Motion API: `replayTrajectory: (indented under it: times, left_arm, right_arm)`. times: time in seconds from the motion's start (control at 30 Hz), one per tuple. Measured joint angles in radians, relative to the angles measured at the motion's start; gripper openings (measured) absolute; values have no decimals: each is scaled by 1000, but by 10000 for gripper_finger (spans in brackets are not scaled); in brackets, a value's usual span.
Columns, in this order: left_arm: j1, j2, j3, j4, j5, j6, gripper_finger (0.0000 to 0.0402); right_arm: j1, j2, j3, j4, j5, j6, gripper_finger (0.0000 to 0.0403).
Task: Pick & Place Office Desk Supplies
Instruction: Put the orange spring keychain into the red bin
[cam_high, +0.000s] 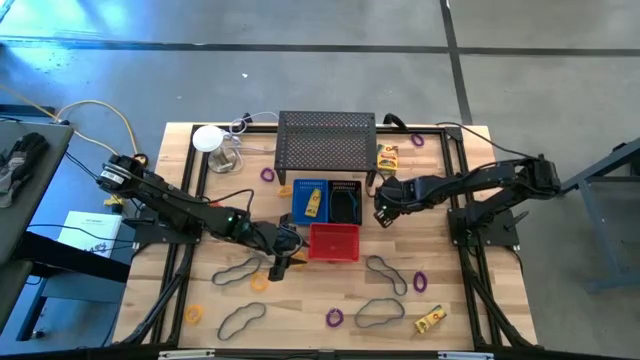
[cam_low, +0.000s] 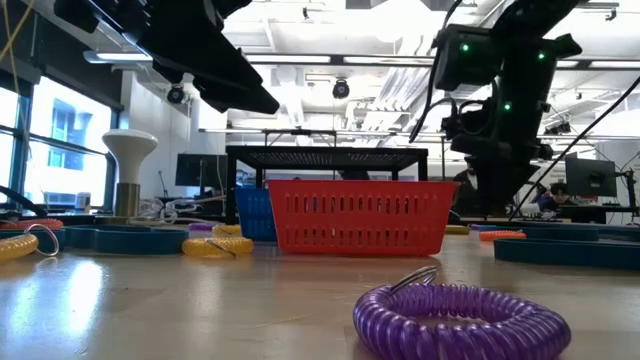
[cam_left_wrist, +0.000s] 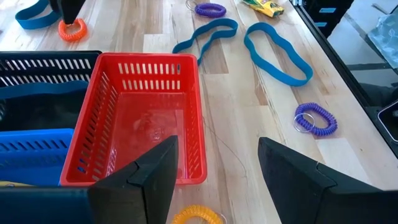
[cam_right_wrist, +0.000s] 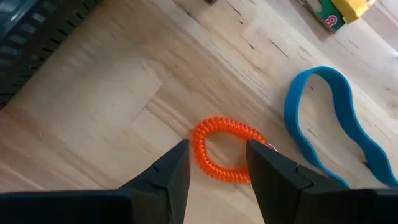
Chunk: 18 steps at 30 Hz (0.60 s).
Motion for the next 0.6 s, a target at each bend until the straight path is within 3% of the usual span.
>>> replayTrajectory:
  times: [0.6]
  left_arm:
    - [0,0,1,1,0,3,215]
  right_arm:
    - [0,1,-102,165,1,64,145]
